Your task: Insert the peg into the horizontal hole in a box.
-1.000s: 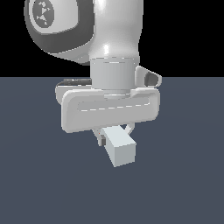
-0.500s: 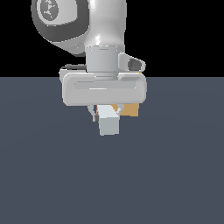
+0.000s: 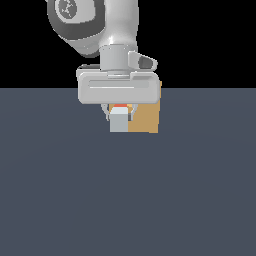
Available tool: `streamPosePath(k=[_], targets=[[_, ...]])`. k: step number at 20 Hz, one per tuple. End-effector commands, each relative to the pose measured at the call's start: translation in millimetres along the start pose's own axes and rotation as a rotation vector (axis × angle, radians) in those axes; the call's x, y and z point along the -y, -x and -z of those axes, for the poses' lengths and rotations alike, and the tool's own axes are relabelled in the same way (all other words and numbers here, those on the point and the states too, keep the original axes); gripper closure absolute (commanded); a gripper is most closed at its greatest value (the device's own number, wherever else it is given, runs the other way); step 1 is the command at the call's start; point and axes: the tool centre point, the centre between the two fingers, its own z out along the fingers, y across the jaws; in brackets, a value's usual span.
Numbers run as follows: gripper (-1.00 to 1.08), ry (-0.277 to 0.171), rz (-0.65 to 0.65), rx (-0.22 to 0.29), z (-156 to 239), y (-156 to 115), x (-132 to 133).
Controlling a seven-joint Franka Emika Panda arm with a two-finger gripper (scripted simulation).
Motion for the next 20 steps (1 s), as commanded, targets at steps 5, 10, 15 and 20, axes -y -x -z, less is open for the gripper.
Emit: streamPosePath(k=[5, 10, 15, 20], targets=[[1.08, 0.004, -0.072, 0.0, 14, -26, -2], [1.08, 0.003, -0.103, 0.0, 19, -38, -4], [1.08, 0.003, -0.115, 0.0, 21, -42, -5], [1.08, 0.003, -0.112, 0.0, 20, -41, -6]])
